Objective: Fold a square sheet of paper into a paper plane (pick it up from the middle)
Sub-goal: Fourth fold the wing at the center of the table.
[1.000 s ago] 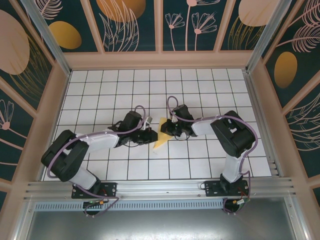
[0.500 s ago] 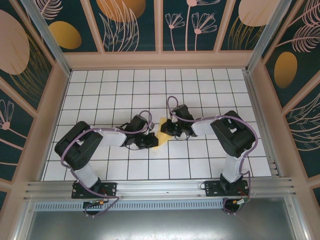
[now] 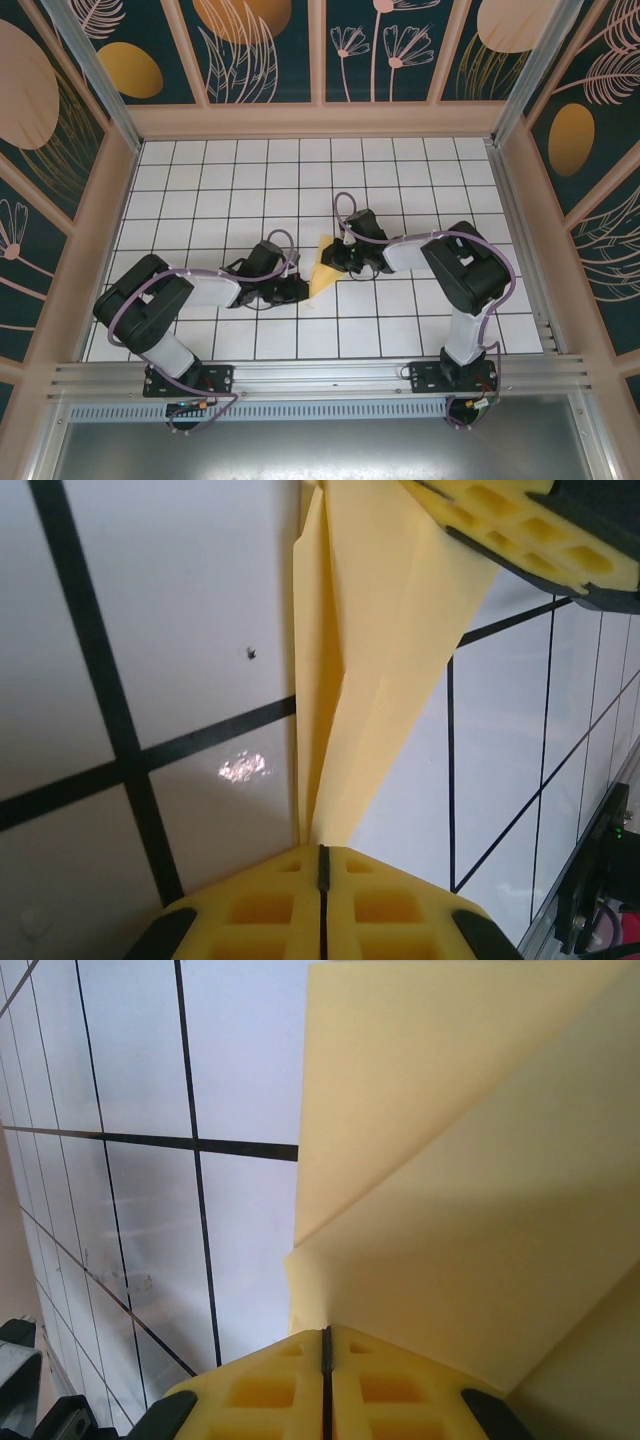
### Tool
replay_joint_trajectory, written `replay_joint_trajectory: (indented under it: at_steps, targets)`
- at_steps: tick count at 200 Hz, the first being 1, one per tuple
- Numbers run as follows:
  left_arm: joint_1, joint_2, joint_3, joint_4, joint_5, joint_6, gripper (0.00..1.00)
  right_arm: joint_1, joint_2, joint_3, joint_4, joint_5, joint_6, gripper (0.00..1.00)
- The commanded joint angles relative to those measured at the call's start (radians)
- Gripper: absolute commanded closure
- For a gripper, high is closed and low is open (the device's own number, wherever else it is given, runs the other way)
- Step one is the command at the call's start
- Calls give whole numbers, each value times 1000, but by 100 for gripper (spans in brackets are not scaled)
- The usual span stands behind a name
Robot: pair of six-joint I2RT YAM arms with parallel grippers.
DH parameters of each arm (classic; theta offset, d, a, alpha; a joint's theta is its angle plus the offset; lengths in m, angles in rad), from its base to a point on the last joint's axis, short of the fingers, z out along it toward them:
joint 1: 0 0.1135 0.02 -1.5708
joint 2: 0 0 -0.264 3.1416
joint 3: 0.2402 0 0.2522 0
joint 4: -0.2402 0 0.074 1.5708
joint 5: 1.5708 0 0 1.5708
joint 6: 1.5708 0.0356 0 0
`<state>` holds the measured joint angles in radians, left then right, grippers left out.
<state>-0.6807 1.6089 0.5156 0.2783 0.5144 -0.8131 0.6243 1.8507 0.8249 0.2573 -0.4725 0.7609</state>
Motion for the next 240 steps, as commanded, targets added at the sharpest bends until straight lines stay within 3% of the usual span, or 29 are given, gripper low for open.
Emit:
replay_joint_trajectory:
  at_steps: [1, 84, 135, 170, 198, 240]
  targets:
    - [-2, 10, -54, -172, -5, -12, 91, -6, 54, -9, -69, 72, -17, 91]
    - [-2, -167, 74, -152, -38, -27, 88, -5, 48, -7, -61, 67, -13, 91]
    - [-1, -1, 201, -119, -47, 11, 88, -5, 49, -10, -57, 63, -9, 91]
    - [-1, 73, 215, -95, -92, -1, 91, -6, 49, -11, -55, 60, -9, 91]
    - [-1, 143, 223, -39, -62, -3, 91, -5, 51, -11, -47, 58, -6, 91]
    - [-2, 181, 222, -200, -192, 1, 95, -11, 26, 2, -56, 52, -13, 91]
